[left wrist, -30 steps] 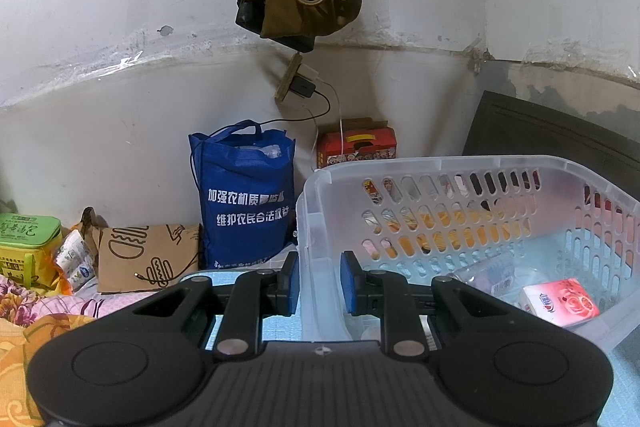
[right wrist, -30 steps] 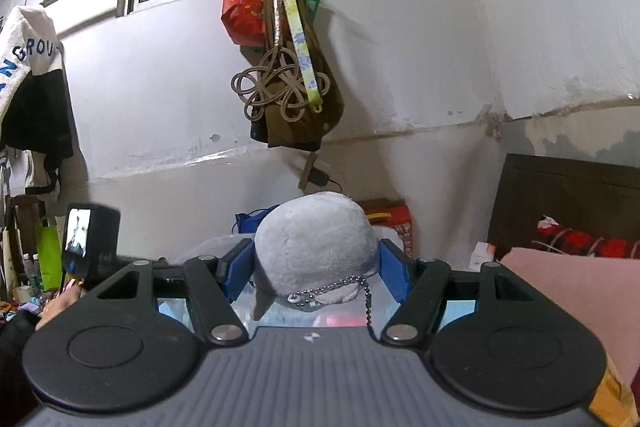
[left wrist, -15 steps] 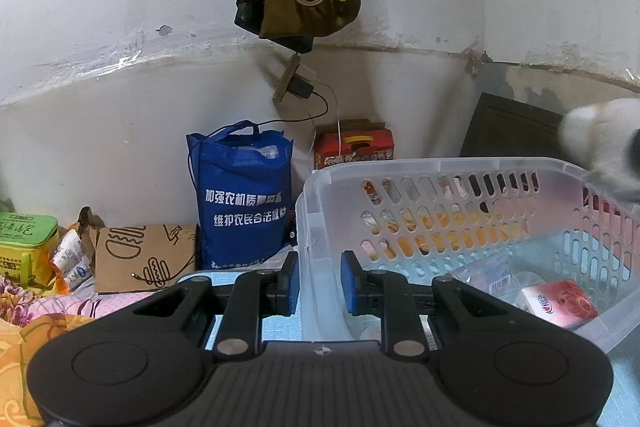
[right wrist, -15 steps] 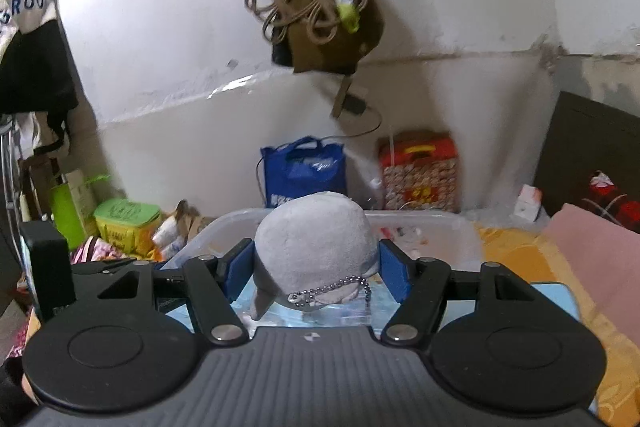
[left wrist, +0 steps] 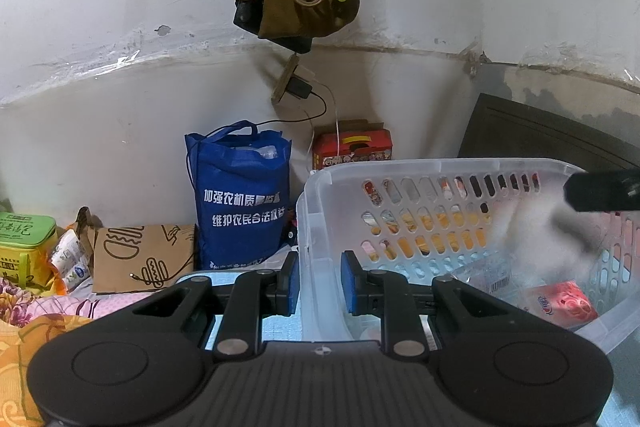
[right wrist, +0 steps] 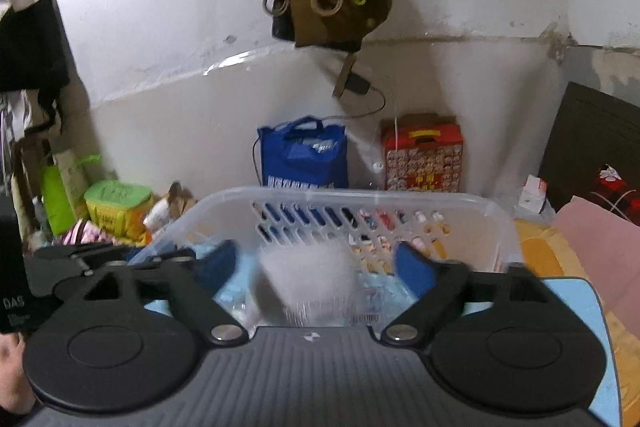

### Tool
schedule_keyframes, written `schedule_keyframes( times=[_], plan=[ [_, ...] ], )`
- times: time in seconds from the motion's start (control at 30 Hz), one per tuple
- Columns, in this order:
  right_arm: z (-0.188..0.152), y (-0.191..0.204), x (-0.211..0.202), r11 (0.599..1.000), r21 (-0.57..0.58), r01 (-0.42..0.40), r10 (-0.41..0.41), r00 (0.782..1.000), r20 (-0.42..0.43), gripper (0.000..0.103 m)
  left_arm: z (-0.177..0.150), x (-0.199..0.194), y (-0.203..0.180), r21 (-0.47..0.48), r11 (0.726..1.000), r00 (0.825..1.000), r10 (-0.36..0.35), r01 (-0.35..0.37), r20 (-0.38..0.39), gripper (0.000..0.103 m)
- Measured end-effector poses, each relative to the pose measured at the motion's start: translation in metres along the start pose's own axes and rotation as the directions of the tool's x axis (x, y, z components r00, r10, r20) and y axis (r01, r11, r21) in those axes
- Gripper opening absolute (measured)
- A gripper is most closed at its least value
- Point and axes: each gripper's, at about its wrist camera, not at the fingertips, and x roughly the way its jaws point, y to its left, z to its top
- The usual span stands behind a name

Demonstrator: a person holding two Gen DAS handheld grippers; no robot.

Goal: Organize objects
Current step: 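Carry the grey plush ball over the basket and open the right gripper, then grasp the red box on the table with the right gripper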

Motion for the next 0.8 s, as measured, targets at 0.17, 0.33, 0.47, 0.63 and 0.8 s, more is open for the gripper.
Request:
schedule_keyframes(
  times=[0.17,0.33,0.47,0.63,0.8],
  plan=[
    [-0.004,0.0,-0.025,1.0,0.01,0.004,-0.005,0.997,0.077,0.097,-0.001,0.0,0.0,0.0,1.0,1.0,0.001,-0.001,-0.002,0.026],
    [-0.031,0.0,-0.061,0.998,0.046,-0.048,0.042,0.991,0.128,0.103,-0.001,-0.001,0.0,-0.004,1.0,1.0,-0.001,0.001,-0.003,0.027],
    [-0.082,0.014,-0.084,0.999,0.044,-0.005,-0.001,0.988,0.154,0.103,-0.002,-0.001,0.001,-0.001,1.0,1.0,0.0,0.0,0.001,0.027],
    [-0.149,0.051,-0.078,0.996,0.039,-0.081,0.077,0.992,0.099,0.103,-0.003,-0.001,0.0,-0.001,1.0,1.0,0.007,-0.007,0.0,0.027],
    [-0.18,0.09,-0.058,0.994,-0.058,-0.092,0.095,0.994,0.045,0.095,-0.002,-0.001,-0.001,0.002,1.0,1.0,0.01,-0.01,-0.001,0.027]
  ],
)
